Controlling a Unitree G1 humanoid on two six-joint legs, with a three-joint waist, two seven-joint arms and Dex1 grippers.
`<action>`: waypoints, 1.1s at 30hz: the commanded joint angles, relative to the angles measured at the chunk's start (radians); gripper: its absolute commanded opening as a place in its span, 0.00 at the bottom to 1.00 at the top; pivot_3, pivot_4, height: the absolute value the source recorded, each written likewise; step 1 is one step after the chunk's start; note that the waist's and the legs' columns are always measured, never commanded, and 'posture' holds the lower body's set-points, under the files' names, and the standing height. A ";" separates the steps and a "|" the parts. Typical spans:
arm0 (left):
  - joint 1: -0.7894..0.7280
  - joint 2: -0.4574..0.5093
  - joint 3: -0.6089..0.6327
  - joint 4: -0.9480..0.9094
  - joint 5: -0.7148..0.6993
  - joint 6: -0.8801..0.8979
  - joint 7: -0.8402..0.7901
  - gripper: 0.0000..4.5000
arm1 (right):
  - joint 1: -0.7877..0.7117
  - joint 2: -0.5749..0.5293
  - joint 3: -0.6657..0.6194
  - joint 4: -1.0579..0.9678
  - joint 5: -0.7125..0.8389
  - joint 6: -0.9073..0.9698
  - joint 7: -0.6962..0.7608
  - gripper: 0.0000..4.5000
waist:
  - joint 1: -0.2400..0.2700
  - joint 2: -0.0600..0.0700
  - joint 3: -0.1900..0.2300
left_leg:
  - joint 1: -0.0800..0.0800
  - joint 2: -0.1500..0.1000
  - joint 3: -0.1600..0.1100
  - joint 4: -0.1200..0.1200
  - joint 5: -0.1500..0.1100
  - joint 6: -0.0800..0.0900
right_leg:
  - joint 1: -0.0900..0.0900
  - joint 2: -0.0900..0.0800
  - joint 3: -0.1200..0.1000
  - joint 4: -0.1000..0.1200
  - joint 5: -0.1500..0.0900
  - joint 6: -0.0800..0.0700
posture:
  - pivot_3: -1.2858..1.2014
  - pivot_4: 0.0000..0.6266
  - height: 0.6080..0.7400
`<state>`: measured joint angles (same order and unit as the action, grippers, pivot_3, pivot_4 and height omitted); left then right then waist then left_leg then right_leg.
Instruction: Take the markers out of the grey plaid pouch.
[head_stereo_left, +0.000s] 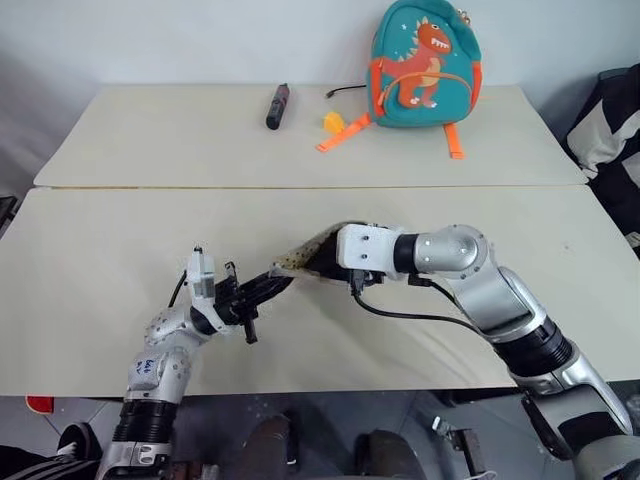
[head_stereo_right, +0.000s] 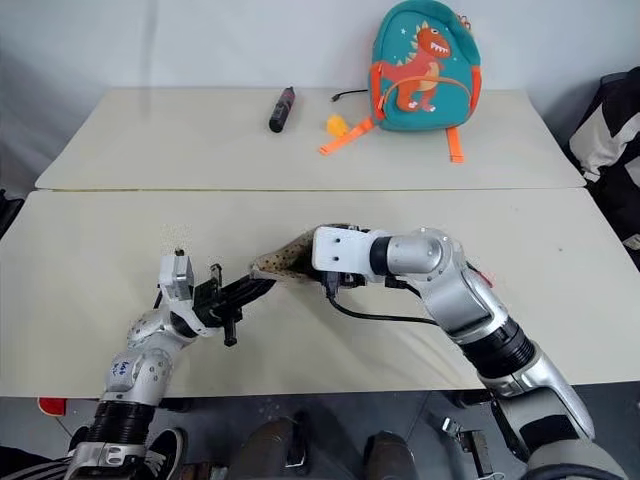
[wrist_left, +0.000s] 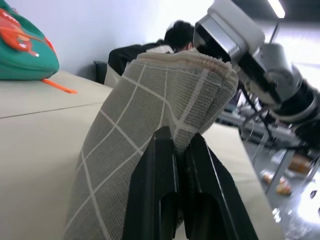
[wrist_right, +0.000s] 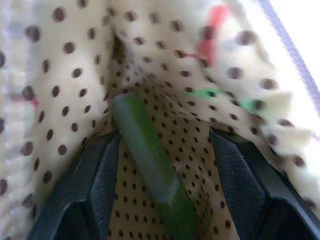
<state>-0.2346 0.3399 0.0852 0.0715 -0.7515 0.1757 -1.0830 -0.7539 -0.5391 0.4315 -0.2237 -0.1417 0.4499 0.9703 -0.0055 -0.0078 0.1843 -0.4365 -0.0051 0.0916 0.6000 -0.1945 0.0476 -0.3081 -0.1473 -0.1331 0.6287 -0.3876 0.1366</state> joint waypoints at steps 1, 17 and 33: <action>-0.034 -0.026 0.035 -0.060 -0.095 0.087 0.026 0.00 | -0.048 -0.033 -0.034 -0.068 0.027 0.058 0.052 0.66 | 0.004 0.000 0.000 | 0.000 0.000 0.000 0.000 0.000 0.000 | 0.000 0.000 0.000 0.000 0.000 0.000 | 0.52 0.24 1.00; -0.002 0.035 0.075 -0.020 -0.122 0.274 -0.017 0.00 | -0.085 -0.153 0.078 -0.102 0.034 0.195 0.101 0.66 | -0.017 0.000 0.000 | 0.000 0.000 0.000 -0.001 0.000 -0.001 | 0.001 0.000 0.001 -0.001 0.000 0.000 | 0.52 0.24 1.00; -0.012 -0.004 0.089 -0.025 -0.037 0.163 0.002 0.00 | -0.072 -0.073 -0.020 -0.063 0.081 0.059 0.075 0.62 | -0.020 0.000 0.000 | 0.000 0.000 0.000 -0.001 0.000 -0.001 | 0.001 0.000 0.001 -0.001 0.000 0.000 | 0.52 0.24 1.00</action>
<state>-0.2370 0.3386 0.1576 0.0645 -0.7963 0.3659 -1.0756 -0.8123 -0.6220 0.4786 -0.2644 -0.1043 0.5129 1.0548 -0.0252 -0.0082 0.1843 -0.4365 -0.0051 0.0914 0.5993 -0.1946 0.0469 -0.3074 -0.1474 -0.1323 0.6274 -0.3876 0.1365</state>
